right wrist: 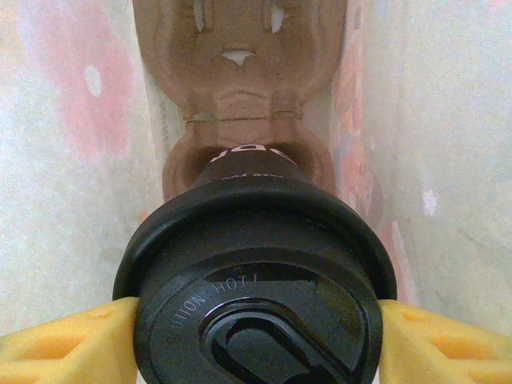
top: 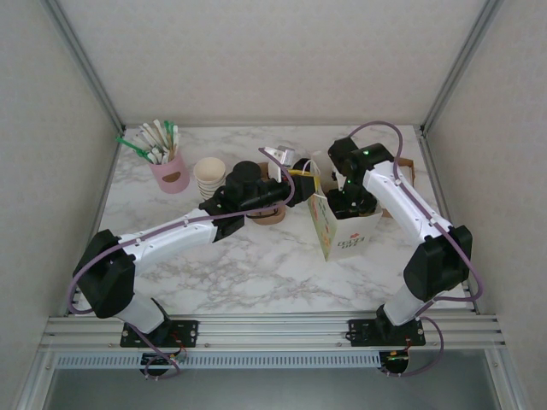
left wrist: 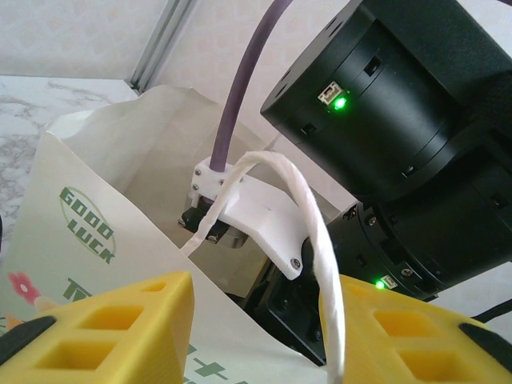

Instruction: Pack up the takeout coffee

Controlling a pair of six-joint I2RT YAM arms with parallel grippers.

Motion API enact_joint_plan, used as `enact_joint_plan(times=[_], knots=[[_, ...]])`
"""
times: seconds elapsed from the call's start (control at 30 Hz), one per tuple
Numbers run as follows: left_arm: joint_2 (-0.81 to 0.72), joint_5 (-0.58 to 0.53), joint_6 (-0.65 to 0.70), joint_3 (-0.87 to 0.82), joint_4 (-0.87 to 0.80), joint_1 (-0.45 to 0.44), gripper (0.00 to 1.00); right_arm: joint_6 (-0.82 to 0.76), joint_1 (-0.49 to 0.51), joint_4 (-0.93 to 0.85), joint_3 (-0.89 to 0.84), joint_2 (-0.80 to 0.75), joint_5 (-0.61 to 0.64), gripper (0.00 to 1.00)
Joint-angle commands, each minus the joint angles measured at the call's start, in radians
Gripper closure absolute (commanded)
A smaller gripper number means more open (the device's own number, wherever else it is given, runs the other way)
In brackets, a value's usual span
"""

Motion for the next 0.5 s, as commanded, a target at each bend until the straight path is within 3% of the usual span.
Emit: enact_joint_plan(times=[0.0,0.47], knots=[[-0.009,-0.008,0.02,0.018,0.012,-0.01,0.55,-0.005,-0.005,0.007,-0.016,-0.005,-0.015,0.3],[-0.003,-0.008,0.019,0.02,0.014,-0.012,0.55,0.004,-0.005,-0.052,0.025,-0.003,-0.022,0.3]])
